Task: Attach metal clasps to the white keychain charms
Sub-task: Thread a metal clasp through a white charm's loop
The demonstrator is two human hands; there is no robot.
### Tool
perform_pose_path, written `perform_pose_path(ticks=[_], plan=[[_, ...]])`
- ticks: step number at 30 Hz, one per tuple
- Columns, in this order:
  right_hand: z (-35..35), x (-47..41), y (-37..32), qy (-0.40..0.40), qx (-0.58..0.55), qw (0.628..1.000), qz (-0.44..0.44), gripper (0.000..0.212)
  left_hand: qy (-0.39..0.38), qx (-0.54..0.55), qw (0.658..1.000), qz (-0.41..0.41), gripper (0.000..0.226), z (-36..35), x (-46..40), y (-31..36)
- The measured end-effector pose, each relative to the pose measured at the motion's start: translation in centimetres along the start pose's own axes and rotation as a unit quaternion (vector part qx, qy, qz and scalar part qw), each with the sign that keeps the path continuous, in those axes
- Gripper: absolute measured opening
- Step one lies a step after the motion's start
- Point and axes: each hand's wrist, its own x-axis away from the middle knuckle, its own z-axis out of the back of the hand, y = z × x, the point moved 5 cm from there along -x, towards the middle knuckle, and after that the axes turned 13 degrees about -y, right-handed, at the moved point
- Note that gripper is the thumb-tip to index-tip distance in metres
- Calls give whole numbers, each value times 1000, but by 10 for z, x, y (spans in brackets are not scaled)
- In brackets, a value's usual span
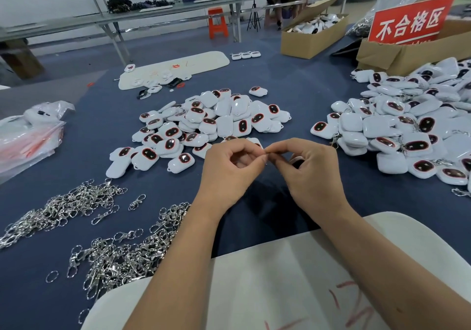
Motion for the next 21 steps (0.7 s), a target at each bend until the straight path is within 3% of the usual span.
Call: perform_pose_path(ticks=[16,21], plan=[[0,1,-9,1,89,995,51,20,-18,-47,998,28,16,-2,0,-1],[0,-4,6,-13,-28,999,-8,11,4,-20,1000,21,12,-3,1,3]])
